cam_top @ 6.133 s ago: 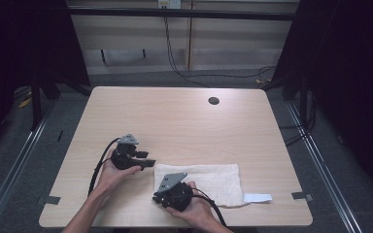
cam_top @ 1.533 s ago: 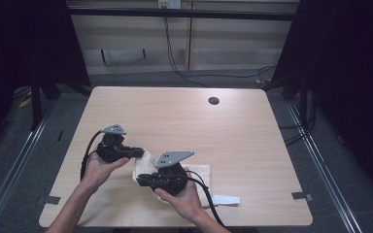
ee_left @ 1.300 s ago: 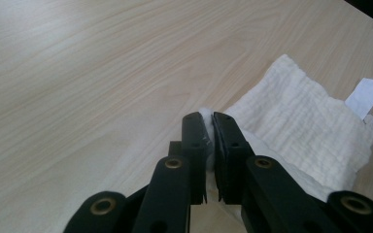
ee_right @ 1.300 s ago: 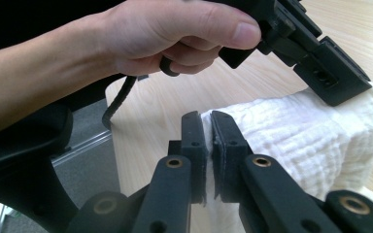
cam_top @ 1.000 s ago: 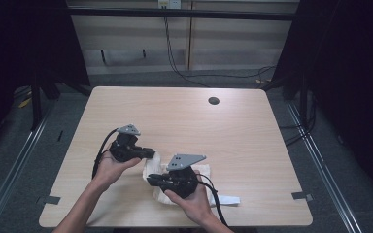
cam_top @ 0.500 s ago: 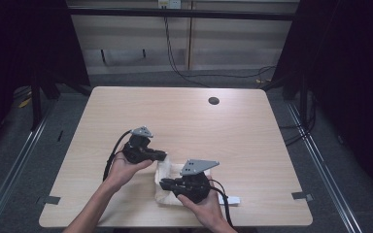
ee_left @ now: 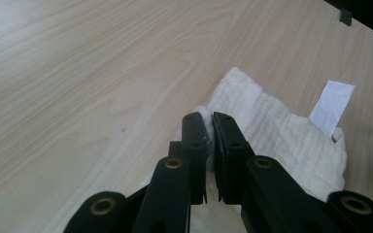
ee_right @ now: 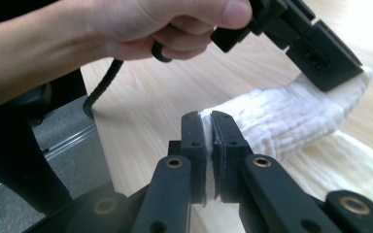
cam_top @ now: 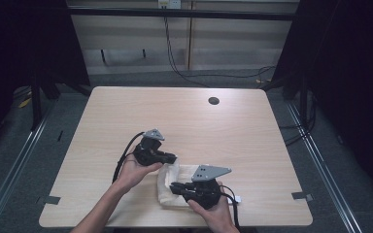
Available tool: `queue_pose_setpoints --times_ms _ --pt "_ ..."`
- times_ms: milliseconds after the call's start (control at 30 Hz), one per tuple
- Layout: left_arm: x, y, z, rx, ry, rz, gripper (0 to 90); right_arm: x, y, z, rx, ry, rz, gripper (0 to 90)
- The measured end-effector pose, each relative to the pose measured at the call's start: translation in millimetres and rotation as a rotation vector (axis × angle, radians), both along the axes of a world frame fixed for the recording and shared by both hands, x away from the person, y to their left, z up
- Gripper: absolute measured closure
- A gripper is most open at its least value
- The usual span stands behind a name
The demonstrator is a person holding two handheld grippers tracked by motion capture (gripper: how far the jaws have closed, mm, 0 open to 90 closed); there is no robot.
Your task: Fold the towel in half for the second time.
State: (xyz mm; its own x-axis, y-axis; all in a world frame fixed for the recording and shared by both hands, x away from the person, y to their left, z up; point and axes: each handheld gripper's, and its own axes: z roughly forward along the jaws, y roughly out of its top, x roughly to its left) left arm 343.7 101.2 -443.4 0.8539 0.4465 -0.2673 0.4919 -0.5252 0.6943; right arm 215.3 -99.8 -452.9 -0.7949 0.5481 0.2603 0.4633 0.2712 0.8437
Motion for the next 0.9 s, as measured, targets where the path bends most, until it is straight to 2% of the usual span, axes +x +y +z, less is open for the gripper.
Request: queue_pose_setpoints --times_ms 200,267,333,433,567,700,800,900 --pt "1.0 -7.5 -3.0 -0.009 0.009 -0.006 84.5 -0.9 -13.2 -3.1 0.002 0.025 -0.025 85.2" --pt "1.8 -10.1 -4.5 -0.010 0.014 -0.008 84.5 -0.9 -18.5 -4.4 0.016 0.039 -0.033 85.2" --pt "2.3 -13.2 -5.8 -0.002 0.017 -0.018 84.5 -3.3 -22.7 -5.2 0.010 0.037 -0.042 85.2" --pt "1.8 -19.3 -8.6 -0.017 0.025 -0.011 84.5 -4.9 -25.2 -5.5 0.010 0.034 -0.050 85.2" --pt "1.9 -27.7 -9.9 -0.003 0.033 -0.027 84.5 -9.0 -29.3 -8.3 0.018 0.045 -0.064 85.2" --pt "3.2 -36.8 -11.1 -0.004 0.037 -0.044 84.4 -14.0 -36.6 -11.2 0.002 0.054 -0.088 85.2" --pt "4.8 -39.3 -11.7 -0.021 0.050 -0.038 84.5 -15.5 -41.6 -14.0 -0.002 0.058 -0.105 85.2" --pt "6.8 -44.3 -16.1 -0.002 0.060 -0.050 84.4 -18.0 -43.8 -19.6 -0.009 0.061 -0.128 85.1"
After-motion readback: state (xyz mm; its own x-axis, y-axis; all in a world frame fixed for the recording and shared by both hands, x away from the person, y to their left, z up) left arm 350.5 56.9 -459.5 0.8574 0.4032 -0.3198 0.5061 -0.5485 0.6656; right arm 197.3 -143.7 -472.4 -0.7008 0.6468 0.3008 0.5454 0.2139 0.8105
